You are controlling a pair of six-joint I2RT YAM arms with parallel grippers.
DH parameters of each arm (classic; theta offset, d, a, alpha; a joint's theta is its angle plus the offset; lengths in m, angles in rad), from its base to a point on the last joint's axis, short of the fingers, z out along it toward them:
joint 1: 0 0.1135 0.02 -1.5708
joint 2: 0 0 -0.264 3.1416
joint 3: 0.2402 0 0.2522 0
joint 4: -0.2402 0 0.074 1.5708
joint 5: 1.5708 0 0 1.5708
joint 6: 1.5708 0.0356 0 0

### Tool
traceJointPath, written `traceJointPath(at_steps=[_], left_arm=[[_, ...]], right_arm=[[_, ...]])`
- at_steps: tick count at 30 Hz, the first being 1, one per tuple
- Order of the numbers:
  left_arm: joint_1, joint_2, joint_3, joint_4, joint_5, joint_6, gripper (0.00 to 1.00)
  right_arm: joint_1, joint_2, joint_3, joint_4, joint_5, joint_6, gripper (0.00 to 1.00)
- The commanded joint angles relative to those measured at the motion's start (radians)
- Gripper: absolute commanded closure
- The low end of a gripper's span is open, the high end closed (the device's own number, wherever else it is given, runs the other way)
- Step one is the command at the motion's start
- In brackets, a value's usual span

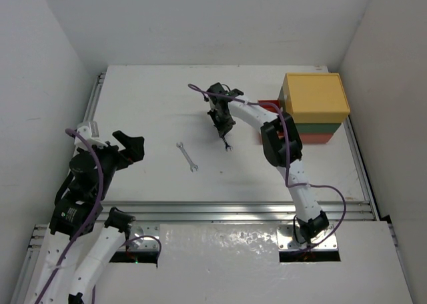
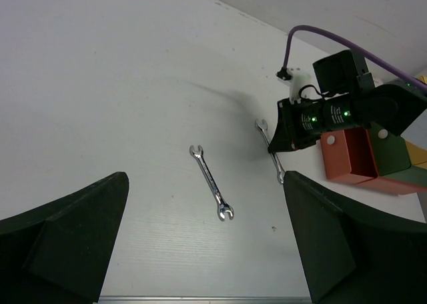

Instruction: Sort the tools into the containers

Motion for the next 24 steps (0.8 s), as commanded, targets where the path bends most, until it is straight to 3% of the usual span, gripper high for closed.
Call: traceJointPath(at_steps=[1,4,12,17,24], left_arm=[[-0.006,-0.012,0.009,0.048,0.011,0.013,0.0],[-0.006,-0.012,0.01,0.047,0.01,0.013,0.0],[-0.006,-0.022,0.006,0.053,0.013,0.013,0.0],[-0.006,-0.027,0.004,0.053,0.01,0.012,0.0],[-0.006,-0.007,0.006,0.051,0.016,0.01,0.0]], right_arm=[[0.014,0.048,-0.081,0.016,0.061,0.011,0.95],[0.02,0.005,-0.099,0.026,0.035,0.023,1.0],[0.022,-0.288,-0.244,0.115,0.0,0.055,1.0],[0.014,-0.373,-0.258,0.089,0.03,0.039,1.0],[-0.124,-0.434,-0.196,-0.011,0.138,0.025,1.0]])
